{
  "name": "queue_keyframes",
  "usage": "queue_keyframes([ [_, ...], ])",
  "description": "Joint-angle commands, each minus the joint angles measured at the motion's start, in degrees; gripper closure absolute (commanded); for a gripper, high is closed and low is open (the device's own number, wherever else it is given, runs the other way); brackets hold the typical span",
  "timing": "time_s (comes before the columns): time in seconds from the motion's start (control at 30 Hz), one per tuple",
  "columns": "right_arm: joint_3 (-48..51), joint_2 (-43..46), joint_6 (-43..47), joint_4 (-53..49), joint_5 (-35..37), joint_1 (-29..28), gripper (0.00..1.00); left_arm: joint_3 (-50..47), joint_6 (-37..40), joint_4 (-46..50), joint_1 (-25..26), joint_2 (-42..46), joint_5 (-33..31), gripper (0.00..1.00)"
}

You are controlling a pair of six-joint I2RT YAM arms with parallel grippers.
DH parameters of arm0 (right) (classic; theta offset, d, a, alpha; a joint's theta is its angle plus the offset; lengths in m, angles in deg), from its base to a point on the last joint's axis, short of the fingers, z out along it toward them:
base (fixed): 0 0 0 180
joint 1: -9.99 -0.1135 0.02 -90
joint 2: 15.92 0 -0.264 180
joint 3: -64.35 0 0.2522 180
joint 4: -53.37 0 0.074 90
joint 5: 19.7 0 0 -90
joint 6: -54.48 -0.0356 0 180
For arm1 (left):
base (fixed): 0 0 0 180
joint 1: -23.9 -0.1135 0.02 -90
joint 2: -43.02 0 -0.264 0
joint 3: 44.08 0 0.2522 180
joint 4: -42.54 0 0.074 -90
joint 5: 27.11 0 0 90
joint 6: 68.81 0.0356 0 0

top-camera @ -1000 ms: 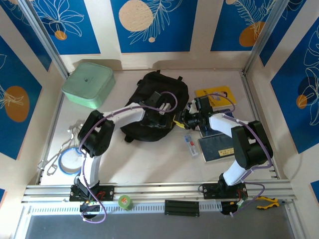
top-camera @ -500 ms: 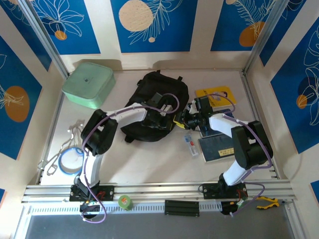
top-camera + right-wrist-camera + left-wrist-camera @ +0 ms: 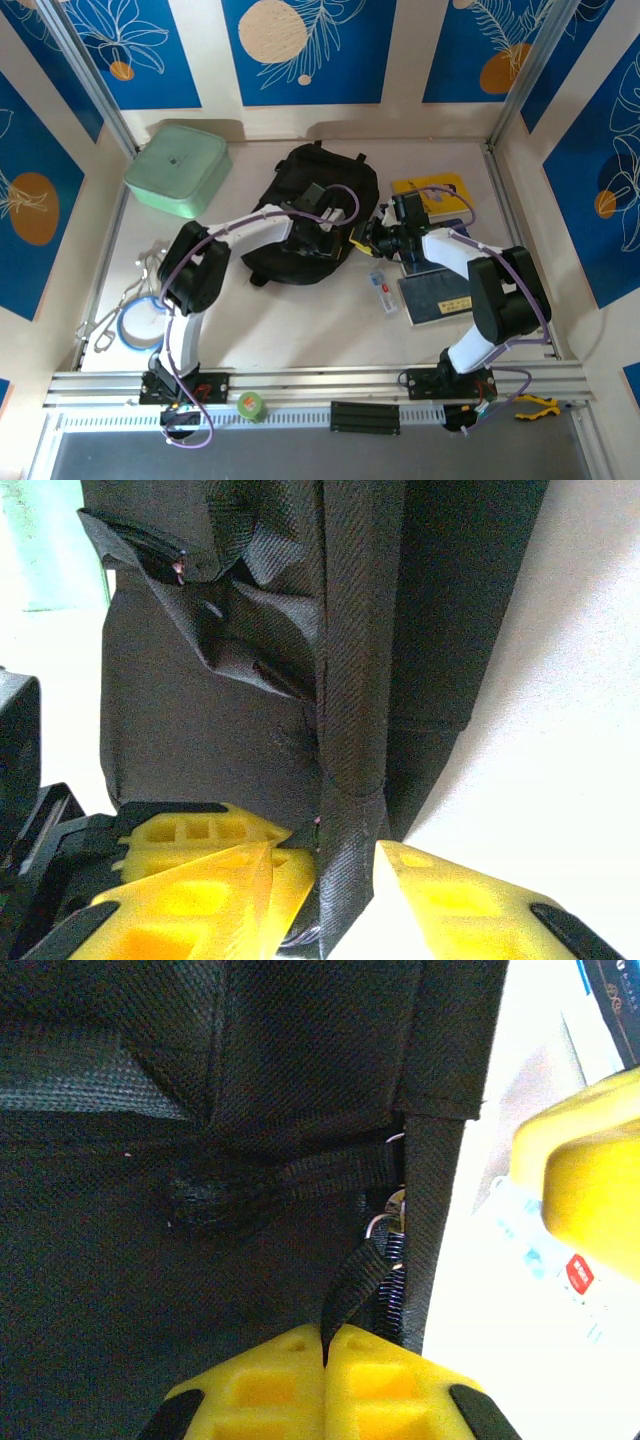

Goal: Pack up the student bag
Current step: Unzip the student bag at the center of the table.

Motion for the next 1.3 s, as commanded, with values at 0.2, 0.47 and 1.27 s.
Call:
queue_keyframes([
  [0.2,-2.15,-1.96,-2.27,-1.02,0.32,-0.36,0.49,2.22,3.95,4.9,0.58,4.02,-3.11,1.0],
  [0.47,-7.67,-7.24,-3.13,-4.5,3.11,-1.39,0.5,4.97,6.87,9.44,0.58,4.16,-3.48,1.0],
  [1.27,-15.5,-14.5,-2.92,-4.4,9.95,0.91,0.95,-3.41,9.34,26.46,0.55,14.37,-20.82,1.0],
])
